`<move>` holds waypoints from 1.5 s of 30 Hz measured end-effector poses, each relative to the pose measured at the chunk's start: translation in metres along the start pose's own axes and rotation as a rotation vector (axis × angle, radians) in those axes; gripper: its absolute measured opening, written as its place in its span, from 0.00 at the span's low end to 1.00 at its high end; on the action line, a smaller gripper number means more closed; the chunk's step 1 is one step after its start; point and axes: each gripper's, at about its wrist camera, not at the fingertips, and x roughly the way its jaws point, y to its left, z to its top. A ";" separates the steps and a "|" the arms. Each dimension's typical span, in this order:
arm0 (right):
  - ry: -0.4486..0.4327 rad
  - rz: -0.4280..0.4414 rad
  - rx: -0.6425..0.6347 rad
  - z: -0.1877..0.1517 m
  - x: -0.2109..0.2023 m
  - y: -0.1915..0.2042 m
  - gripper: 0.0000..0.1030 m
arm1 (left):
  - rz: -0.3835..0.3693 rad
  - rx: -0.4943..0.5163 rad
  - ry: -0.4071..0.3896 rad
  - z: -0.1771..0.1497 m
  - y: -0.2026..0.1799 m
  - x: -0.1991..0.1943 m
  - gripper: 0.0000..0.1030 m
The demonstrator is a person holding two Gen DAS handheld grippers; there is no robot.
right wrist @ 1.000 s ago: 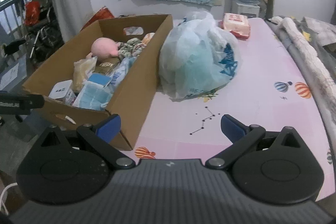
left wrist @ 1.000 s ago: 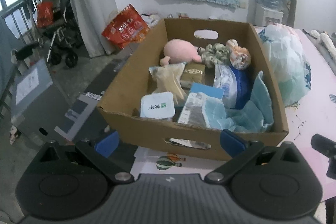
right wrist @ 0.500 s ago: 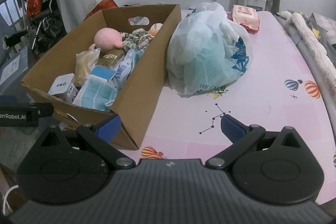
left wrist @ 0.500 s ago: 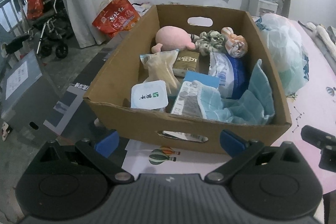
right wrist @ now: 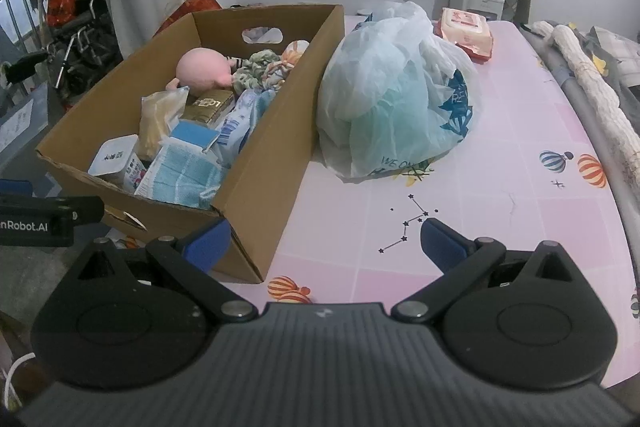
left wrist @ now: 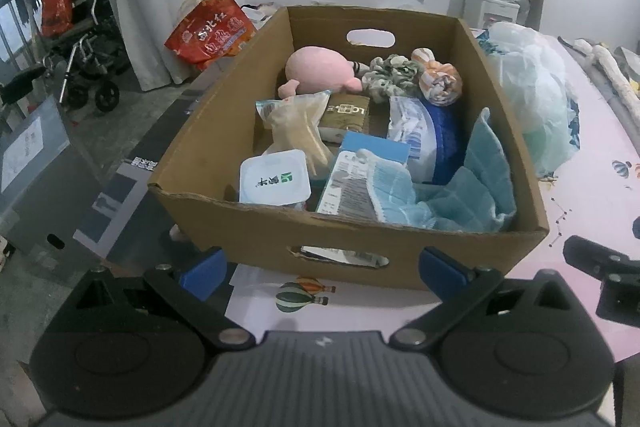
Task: Organize soft objects
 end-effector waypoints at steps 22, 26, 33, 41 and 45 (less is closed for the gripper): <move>0.023 -0.023 -0.022 -0.003 -0.002 0.007 0.99 | -0.021 0.011 0.015 -0.005 0.000 0.001 1.00; 0.022 -0.035 -0.020 -0.001 -0.002 0.006 0.99 | -0.023 0.020 0.017 -0.003 -0.002 0.003 1.00; 0.030 -0.041 -0.028 0.000 0.001 0.005 0.99 | -0.020 0.020 0.022 -0.002 -0.004 0.005 1.00; 0.029 -0.038 -0.031 0.001 0.002 0.006 0.99 | -0.014 0.020 0.017 -0.001 -0.004 0.005 1.00; 0.027 -0.038 -0.036 0.001 0.001 0.008 0.99 | -0.013 0.019 0.017 -0.001 -0.003 0.004 1.00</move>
